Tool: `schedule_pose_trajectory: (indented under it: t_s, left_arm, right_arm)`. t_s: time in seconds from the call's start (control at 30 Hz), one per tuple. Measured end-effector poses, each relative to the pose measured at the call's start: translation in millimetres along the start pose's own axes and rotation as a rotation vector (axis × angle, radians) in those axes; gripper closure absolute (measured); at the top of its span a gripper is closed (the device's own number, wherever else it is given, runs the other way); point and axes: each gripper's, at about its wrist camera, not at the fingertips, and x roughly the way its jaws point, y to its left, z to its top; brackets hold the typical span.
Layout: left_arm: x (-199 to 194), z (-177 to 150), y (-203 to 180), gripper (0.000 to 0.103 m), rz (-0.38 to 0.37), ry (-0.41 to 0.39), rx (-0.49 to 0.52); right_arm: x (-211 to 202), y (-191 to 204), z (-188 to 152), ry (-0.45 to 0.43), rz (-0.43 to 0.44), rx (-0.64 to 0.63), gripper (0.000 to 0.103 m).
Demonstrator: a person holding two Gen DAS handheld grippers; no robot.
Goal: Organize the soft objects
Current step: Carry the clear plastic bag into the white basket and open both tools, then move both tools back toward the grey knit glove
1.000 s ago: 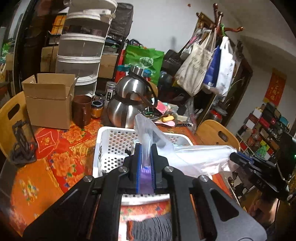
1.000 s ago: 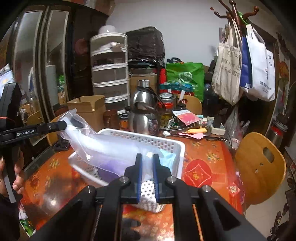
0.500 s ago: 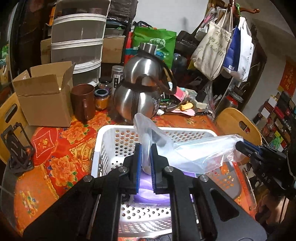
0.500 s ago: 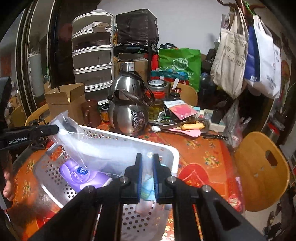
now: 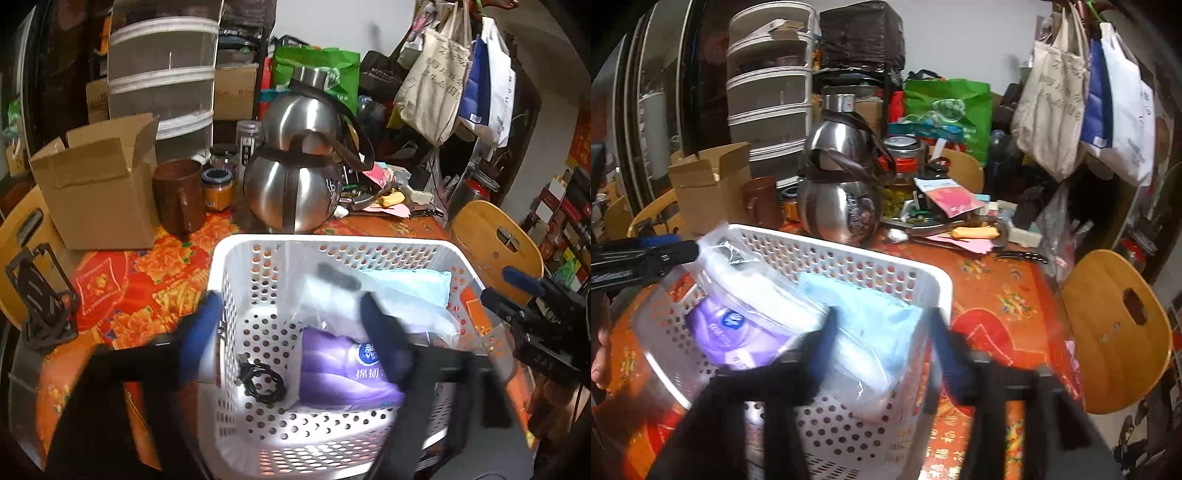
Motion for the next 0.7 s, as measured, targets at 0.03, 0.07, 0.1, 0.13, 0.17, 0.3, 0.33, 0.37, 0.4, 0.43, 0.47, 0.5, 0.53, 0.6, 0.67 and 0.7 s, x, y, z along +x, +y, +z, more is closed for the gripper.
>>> schedule_pose_trajectory:
  t_s: [0.03, 0.07, 0.1, 0.13, 0.17, 0.3, 0.33, 0.37, 0.4, 0.43, 0.47, 0.5, 0.53, 0.6, 0.67, 0.7]
  left_arm:
    - [-2.9, -1.9, -0.2, 0.018, 0.002, -0.009, 0.009]
    - [-5.5, -3.3, -0.7, 0.016, -0.001, -0.008, 0.015]
    - [-7.7, -5.5, -1.0, 0.015, -0.01, -0.006, 0.022]
    - [-9.6, -8.6, -1.0, 0.015, -0.017, -0.002, 0.029]
    - [-11.3, -11.3, -1.5, 0.014, -0.018, 0.003, 0.035]
    - [-22.3, -24.3, 0.5, 0.014, -0.003, 0.0, 0.056]
    - [-26.0, -27.0, 1.6, 0.014, -0.008, -0.003, 0.054]
    - [-30.9, -30.4, 2.6, 0.014, -0.023, -0.007, 0.054]
    - [-34.3, -33.2, 2.7, 0.014, -0.021, -0.007, 0.055]
    - [-38.0, -36.1, 2.1, 0.014, -0.01, -0.008, 0.06]
    - [-40.7, -37.8, 2.0, 0.014, -0.011, -0.012, 0.065]
    - [-43.3, -39.1, 1.4, 0.014, -0.015, -0.012, 0.071]
    - [-45.5, -40.7, 0.6, 0.014, -0.011, -0.009, 0.074]
    - [-53.7, -45.1, -1.2, 0.014, -0.009, -0.012, 0.079]
    - [-66.5, -51.3, -3.8, 0.014, -0.016, -0.028, 0.09]
    - [-73.5, -55.0, -5.8, 0.014, -0.016, -0.037, 0.098]
  right_arm:
    - [-1.3, 0.5, -1.4, -0.004, -0.006, -0.002, 0.032]
    - [-2.9, 1.0, -2.7, -0.006, -0.008, 0.0, 0.03]
    - [-5.2, 1.3, -4.8, -0.009, -0.007, 0.007, 0.025]
    - [-6.7, 1.1, -6.3, -0.009, -0.009, 0.012, 0.019]
    - [-7.8, 1.3, -7.4, -0.006, -0.016, 0.015, 0.017]
    - [-15.8, 2.6, -17.1, 0.008, -0.043, 0.029, 0.017]
    - [-18.6, 3.9, -19.6, 0.009, -0.052, 0.027, 0.017]
    - [-21.1, 4.8, -21.4, 0.006, -0.053, 0.025, 0.017]
    - [-24.1, 6.2, -23.6, 0.001, -0.046, 0.019, 0.017]
    - [-27.4, 8.3, -26.5, -0.002, -0.04, 0.013, 0.017]
    - [-29.5, 9.8, -28.6, -0.004, -0.032, 0.013, 0.017]
    - [-32.3, 11.8, -30.8, -0.003, -0.012, 0.018, 0.017]
    - [-34.8, 13.2, -32.4, -0.004, 0.003, 0.025, 0.017]
    - [-40.0, 16.4, -34.8, -0.007, 0.024, 0.037, 0.017]
    - [-49.2, 21.0, -39.6, -0.013, 0.051, 0.047, 0.017]
    - [-55.2, 23.5, -43.1, -0.021, 0.062, 0.049, 0.017]
